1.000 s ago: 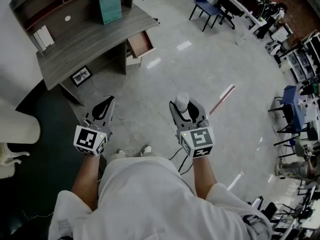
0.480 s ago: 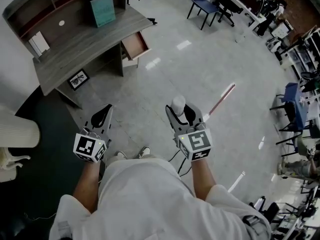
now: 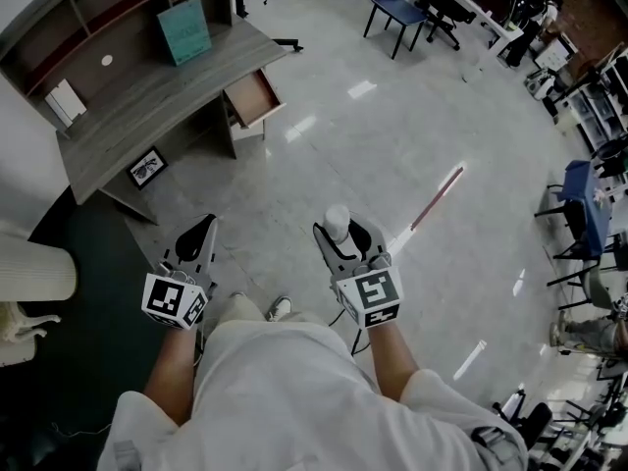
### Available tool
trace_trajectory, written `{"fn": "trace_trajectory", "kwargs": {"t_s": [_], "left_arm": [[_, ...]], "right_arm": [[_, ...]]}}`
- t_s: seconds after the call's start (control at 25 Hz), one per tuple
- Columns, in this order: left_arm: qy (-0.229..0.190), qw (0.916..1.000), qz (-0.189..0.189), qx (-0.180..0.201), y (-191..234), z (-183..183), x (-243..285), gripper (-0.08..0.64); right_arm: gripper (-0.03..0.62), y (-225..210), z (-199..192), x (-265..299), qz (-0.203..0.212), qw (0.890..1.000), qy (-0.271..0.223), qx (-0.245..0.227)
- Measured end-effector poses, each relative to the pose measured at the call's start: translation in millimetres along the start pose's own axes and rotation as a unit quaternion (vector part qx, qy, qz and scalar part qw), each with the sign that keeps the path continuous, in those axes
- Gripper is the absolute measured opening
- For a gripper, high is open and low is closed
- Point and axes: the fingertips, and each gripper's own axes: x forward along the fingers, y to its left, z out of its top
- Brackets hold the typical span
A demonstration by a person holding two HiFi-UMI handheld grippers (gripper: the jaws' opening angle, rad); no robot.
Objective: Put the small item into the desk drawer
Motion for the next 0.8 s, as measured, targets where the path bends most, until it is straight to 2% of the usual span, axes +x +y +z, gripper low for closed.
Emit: {"fn": "trace_trajectory", "kwargs": {"t_s": [0.28, 0.48, 0.6, 0.8], "left_arm": [[0.008, 0.9999, 0.001, -0.008, 19.4, -8.8, 30.2, 0.005], [0.010, 0.9995, -0.004, -0.029, 50.9, -21.2, 79.4, 0.005], [0.007, 0.9993, -0.007, -0.036, 83.0, -19.9, 115.8, 0.006], [-0.010, 0.9989, 0.005, -0.046, 158.6, -3.0, 171.5, 0.005]], "right_arm": [[0.179, -17.8, 0.2, 27.4, 0.010, 1.000, 0.008, 0.003], [0.179, -46.0, 0.4, 70.2, 0.003, 1.000, 0.027, -0.003], [0.179, -67.1, 11.6, 108.4, -0.001, 0.999, 0.037, -0.007], [0.179, -84.3, 48.4, 194.0, 0.020, 0.998, 0.053, -0.040]]}}
